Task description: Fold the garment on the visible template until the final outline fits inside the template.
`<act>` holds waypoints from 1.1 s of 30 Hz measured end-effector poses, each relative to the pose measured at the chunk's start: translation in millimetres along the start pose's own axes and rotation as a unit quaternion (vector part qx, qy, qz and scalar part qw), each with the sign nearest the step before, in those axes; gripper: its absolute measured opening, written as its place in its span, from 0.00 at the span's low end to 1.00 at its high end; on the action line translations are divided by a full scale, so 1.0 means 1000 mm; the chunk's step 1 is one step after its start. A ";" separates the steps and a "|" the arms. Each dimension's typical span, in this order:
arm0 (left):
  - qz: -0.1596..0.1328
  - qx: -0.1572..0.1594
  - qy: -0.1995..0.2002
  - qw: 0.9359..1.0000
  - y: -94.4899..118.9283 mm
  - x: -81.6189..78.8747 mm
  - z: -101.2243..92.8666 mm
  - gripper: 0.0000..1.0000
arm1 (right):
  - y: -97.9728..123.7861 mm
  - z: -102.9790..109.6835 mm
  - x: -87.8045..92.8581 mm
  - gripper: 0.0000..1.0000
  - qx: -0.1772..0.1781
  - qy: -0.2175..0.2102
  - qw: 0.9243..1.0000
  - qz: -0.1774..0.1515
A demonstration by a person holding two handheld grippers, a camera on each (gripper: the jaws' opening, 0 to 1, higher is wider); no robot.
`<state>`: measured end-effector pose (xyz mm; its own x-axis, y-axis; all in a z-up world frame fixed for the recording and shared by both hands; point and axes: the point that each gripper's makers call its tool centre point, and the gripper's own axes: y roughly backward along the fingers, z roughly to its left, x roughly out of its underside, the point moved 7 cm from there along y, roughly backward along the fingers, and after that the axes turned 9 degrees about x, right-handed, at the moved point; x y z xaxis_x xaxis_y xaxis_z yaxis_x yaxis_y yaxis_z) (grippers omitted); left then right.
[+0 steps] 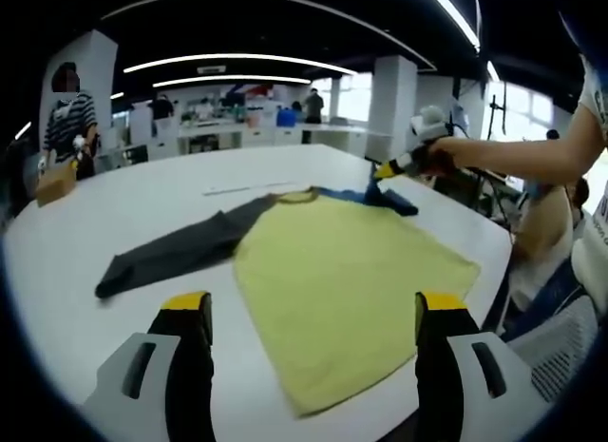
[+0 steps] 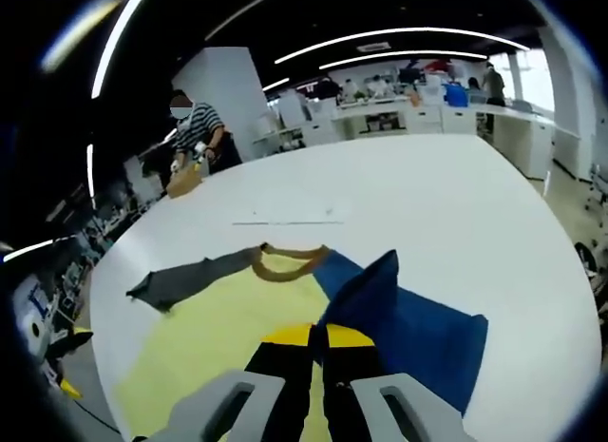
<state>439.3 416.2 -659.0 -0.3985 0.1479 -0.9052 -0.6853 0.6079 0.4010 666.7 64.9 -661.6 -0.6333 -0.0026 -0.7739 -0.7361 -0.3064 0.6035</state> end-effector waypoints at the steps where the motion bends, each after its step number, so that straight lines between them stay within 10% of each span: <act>1: 0.001 0.000 0.002 1.000 0.000 0.000 0.000 0.85 | -0.002 0.002 -0.001 0.00 -0.001 -0.001 1.000 0.000; 33: -0.004 -0.006 0.006 1.000 0.005 0.004 -0.001 0.87 | -0.040 0.059 -0.015 0.00 -0.039 0.025 0.999 0.004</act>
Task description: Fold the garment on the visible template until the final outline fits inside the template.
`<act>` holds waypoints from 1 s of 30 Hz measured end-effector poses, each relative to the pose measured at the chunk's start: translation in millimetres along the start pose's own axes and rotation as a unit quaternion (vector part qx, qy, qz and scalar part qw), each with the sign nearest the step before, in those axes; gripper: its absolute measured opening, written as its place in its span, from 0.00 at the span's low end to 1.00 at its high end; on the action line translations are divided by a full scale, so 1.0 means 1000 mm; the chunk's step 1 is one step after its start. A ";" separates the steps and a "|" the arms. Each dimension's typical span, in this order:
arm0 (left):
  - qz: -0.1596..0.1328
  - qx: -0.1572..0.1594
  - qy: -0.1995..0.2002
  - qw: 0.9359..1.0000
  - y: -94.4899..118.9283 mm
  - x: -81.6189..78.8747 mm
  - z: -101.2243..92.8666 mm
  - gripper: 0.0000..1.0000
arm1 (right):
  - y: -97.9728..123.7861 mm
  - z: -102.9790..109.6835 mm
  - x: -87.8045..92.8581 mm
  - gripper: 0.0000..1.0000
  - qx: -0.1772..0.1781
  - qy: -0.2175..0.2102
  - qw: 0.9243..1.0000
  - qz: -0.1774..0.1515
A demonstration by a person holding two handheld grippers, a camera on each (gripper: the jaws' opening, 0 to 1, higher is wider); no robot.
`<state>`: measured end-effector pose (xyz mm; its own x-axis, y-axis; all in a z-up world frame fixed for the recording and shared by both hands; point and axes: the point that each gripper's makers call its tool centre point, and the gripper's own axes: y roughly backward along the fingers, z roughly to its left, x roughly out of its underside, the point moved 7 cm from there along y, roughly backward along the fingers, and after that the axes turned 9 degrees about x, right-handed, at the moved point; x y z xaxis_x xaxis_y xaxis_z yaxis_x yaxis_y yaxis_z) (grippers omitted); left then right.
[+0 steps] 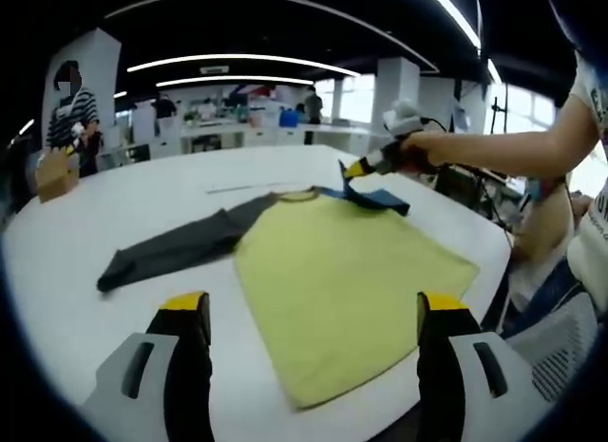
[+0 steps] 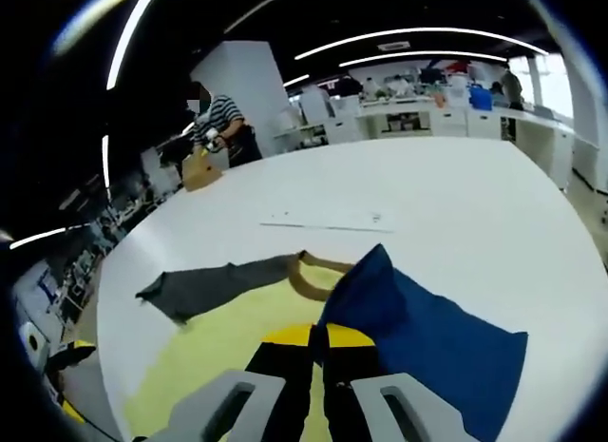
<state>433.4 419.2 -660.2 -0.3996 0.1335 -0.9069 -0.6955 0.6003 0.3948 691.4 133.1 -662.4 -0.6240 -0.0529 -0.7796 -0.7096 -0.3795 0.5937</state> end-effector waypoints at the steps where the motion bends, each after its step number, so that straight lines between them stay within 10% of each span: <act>1: 0.000 -0.001 0.000 1.000 0.000 0.001 0.000 0.87 | -0.001 0.002 -0.002 0.00 0.000 -0.002 1.000 -0.003; 30: 0.002 -0.007 0.008 1.000 0.005 0.005 0.005 0.87 | -0.023 0.057 -0.023 0.00 -0.055 0.036 0.998 -0.005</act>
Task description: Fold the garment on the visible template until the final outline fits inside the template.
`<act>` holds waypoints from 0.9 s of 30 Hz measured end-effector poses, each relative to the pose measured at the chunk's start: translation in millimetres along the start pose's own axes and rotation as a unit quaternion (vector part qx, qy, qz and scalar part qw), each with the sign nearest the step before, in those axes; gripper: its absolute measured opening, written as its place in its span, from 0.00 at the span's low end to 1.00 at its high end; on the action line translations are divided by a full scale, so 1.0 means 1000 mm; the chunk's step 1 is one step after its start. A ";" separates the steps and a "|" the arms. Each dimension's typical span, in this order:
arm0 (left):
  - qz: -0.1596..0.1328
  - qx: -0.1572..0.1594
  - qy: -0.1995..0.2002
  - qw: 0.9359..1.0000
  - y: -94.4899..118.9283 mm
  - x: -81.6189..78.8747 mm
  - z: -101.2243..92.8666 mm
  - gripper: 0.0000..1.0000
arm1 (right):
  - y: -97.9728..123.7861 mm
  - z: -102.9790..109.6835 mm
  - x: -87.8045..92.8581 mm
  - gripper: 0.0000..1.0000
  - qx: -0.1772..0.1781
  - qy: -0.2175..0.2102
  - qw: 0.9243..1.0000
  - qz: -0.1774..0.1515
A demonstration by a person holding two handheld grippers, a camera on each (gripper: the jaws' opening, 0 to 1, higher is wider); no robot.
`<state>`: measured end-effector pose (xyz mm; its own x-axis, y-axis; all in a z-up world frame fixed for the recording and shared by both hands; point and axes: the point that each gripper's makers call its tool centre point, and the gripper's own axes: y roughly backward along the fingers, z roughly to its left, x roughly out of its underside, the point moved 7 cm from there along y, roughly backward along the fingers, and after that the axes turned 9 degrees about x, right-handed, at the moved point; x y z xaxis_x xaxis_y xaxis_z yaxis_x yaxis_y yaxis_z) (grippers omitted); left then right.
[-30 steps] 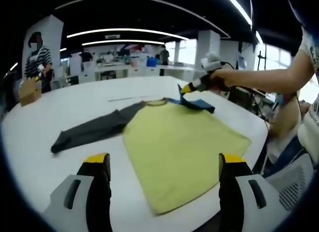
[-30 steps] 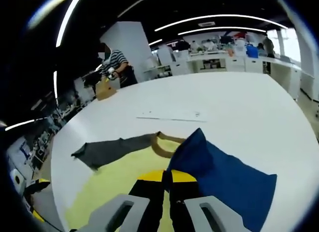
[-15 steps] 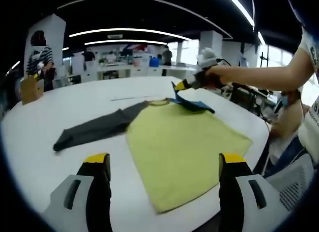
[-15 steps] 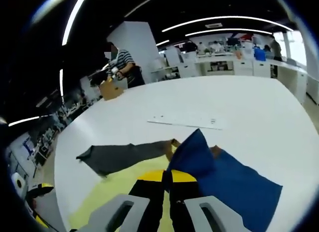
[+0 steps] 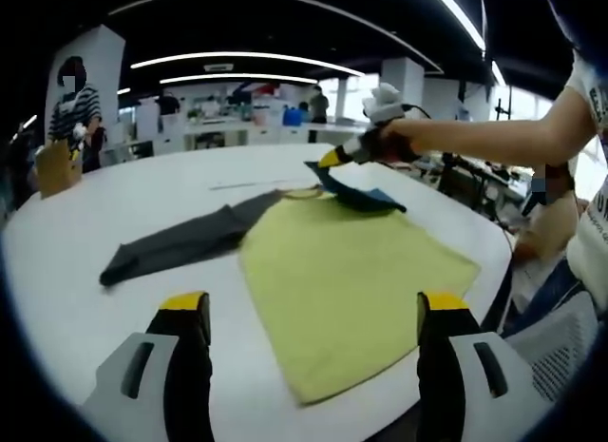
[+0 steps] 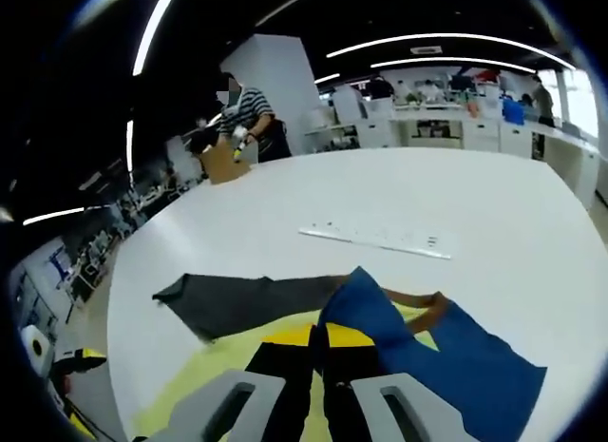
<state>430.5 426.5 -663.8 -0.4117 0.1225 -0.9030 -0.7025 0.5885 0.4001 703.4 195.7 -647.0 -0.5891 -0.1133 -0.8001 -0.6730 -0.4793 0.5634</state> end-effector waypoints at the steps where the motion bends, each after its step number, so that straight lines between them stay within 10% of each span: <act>1: -0.001 -0.001 0.001 1.000 0.001 0.000 0.000 0.87 | -0.001 0.002 -0.001 0.00 -0.003 0.002 1.000 -0.001; 27: 0.011 0.007 -0.012 1.000 -0.001 0.002 0.003 0.88 | -0.015 0.052 -0.003 0.00 -0.074 0.064 0.995 -0.010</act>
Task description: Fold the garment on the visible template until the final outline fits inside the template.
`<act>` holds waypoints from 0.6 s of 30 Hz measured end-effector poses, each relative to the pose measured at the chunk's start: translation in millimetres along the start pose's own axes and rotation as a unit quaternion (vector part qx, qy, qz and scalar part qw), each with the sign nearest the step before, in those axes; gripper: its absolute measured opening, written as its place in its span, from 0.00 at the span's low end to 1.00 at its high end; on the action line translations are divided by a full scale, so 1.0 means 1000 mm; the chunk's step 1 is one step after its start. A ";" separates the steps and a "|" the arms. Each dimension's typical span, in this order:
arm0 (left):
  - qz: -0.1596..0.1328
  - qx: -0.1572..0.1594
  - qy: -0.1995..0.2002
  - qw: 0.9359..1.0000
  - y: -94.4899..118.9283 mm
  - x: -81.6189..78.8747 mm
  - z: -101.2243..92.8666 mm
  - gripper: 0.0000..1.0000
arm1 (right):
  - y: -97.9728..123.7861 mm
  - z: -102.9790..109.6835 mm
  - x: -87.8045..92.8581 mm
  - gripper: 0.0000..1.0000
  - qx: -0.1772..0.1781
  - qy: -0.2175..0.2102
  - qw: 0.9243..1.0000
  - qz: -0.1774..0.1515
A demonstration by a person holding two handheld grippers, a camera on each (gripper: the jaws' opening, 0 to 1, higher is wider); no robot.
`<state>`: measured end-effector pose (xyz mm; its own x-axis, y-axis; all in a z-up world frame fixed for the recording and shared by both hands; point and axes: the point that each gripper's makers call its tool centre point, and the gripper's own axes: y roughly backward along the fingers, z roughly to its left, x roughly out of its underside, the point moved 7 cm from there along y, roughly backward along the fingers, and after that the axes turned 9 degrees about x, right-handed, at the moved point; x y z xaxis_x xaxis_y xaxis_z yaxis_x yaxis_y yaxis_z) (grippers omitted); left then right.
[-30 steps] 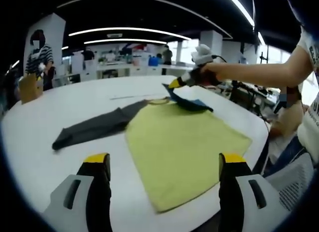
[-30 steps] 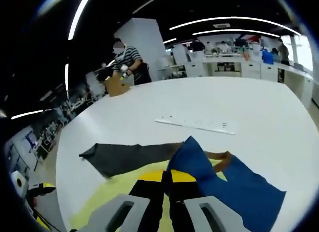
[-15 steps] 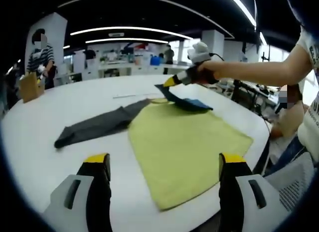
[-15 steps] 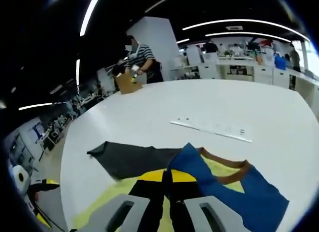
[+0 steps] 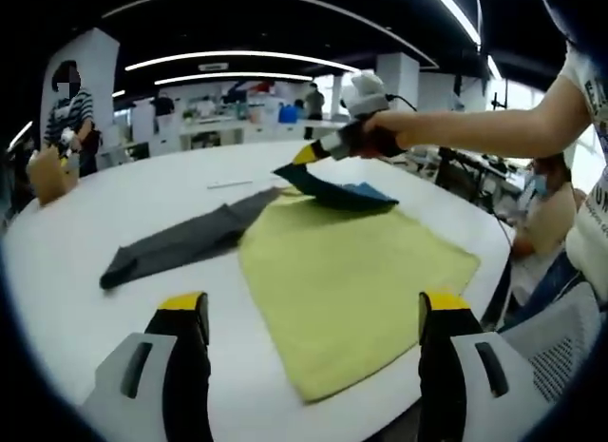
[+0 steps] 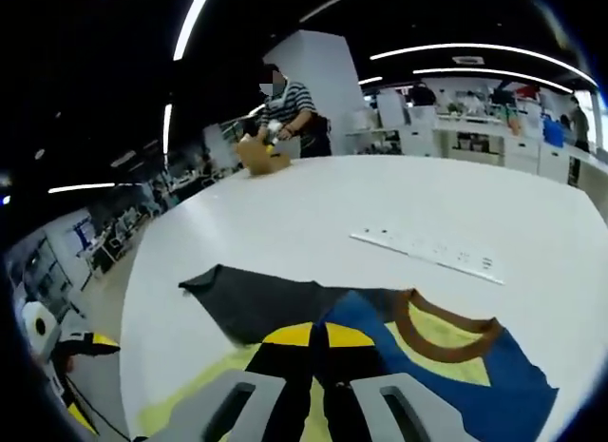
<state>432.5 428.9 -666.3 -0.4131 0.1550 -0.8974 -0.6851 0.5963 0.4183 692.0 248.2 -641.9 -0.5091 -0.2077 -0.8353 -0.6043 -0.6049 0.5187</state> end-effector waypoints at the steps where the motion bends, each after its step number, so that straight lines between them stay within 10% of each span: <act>1: -0.001 0.000 0.001 1.000 0.000 0.000 0.000 0.88 | -0.002 0.002 -0.002 0.00 -0.004 0.001 1.000 -0.003; 18: -0.006 -0.010 0.005 1.000 0.004 0.002 0.003 0.89 | -0.025 0.041 0.024 0.00 -0.049 0.048 0.997 0.023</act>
<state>431.2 434.2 -666.6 -0.4104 0.1398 -0.9011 -0.7025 0.5816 0.4102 669.7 290.1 -667.5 -0.4719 -0.3068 -0.8265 -0.5159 -0.6641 0.5411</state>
